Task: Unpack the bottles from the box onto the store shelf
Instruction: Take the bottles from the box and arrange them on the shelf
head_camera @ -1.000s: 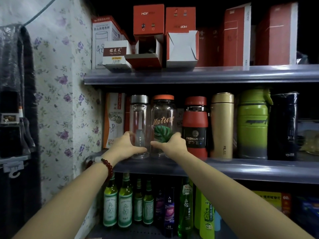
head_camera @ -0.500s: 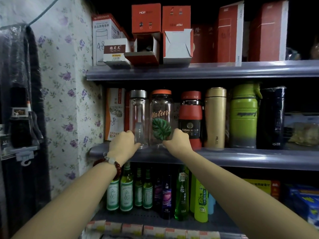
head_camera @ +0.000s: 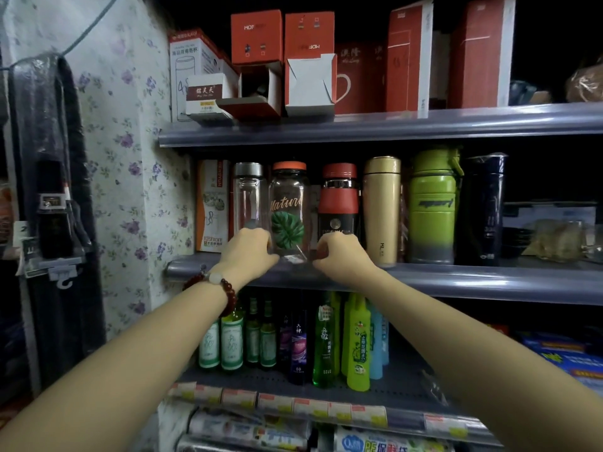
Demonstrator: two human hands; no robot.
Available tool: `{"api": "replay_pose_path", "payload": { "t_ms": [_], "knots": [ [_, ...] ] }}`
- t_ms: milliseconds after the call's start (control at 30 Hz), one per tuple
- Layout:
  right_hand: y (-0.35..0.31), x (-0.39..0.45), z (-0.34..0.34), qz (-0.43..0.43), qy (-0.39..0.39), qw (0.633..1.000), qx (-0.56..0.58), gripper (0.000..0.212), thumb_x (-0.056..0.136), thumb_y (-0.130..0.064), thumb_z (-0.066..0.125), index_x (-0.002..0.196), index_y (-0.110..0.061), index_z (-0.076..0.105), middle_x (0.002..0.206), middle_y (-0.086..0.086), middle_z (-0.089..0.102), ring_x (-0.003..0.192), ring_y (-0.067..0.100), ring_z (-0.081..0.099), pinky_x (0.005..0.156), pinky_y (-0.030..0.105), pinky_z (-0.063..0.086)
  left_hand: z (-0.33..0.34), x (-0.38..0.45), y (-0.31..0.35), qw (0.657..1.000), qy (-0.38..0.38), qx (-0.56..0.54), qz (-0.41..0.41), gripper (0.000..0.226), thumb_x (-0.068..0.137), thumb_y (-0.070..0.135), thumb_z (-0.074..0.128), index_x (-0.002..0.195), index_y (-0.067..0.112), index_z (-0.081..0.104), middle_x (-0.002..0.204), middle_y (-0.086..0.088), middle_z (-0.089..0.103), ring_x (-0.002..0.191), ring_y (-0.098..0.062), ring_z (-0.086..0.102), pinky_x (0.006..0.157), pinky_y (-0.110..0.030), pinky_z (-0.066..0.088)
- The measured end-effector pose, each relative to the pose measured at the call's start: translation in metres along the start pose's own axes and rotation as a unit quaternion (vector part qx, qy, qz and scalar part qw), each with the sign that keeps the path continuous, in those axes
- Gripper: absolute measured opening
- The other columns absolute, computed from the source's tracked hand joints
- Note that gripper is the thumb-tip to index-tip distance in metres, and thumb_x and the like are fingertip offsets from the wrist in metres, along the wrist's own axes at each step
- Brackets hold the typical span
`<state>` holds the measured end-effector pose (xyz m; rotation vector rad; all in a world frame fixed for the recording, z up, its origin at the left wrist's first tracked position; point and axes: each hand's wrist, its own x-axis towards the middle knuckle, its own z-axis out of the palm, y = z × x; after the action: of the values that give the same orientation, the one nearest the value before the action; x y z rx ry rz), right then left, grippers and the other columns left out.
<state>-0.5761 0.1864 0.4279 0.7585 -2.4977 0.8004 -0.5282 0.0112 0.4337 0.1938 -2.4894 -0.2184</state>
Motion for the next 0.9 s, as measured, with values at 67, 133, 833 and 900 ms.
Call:
{"api": "replay_pose_path", "payload": {
  "t_ms": [67, 133, 833, 900],
  "knots": [
    [0.013, -0.006, -0.008, 0.001, -0.006, 1.0, 0.0, 0.024, 0.081, -0.015, 0.062, 0.104, -0.01, 0.067, 0.106, 0.011, 0.067, 0.096, 0.029, 0.063, 0.083, 0.04, 0.055, -0.001, -0.004, 0.013, 1.0, -0.003, -0.023, -0.001, 0.03, 0.083, 0.032, 0.068, 0.107, 0.014, 0.066, 0.102, -0.007, 0.066, 0.09, -0.025, 0.064, 0.079, -0.04, 0.056],
    [0.028, -0.011, -0.016, 0.0, -0.011, 1.0, 0.001, 0.028, 0.082, -0.016, 0.063, 0.108, -0.011, 0.067, 0.11, 0.01, 0.067, 0.1, 0.028, 0.063, 0.087, 0.04, 0.055, -0.001, -0.009, 0.025, 0.999, -0.004, -0.038, -0.011, 0.028, 0.082, 0.032, 0.069, 0.104, 0.014, 0.067, 0.099, -0.006, 0.067, 0.089, -0.024, 0.064, 0.081, -0.04, 0.056],
    [0.087, -0.111, 0.024, -0.102, -0.228, 0.966, 0.07, 0.027, 0.077, -0.017, 0.072, 0.103, -0.008, 0.07, 0.102, 0.011, 0.071, 0.097, 0.025, 0.065, 0.074, 0.024, 0.046, 0.045, -0.213, 0.065, 0.947, -0.09, -0.023, -0.308, 0.018, 0.081, 0.026, 0.072, 0.09, 0.011, 0.068, 0.092, -0.005, 0.067, 0.088, -0.018, 0.062, 0.077, -0.027, 0.05],
    [0.069, -0.121, 0.039, -0.122, -0.242, 0.96, 0.074, 0.027, 0.077, -0.018, 0.072, 0.102, -0.009, 0.07, 0.101, 0.011, 0.071, 0.098, 0.026, 0.065, 0.075, 0.025, 0.047, 0.039, -0.234, 0.053, 0.939, -0.095, -0.023, -0.33, 0.015, 0.082, 0.025, 0.07, 0.088, 0.012, 0.064, 0.089, -0.005, 0.064, 0.084, -0.017, 0.061, 0.073, -0.026, 0.048]
  ]
}}
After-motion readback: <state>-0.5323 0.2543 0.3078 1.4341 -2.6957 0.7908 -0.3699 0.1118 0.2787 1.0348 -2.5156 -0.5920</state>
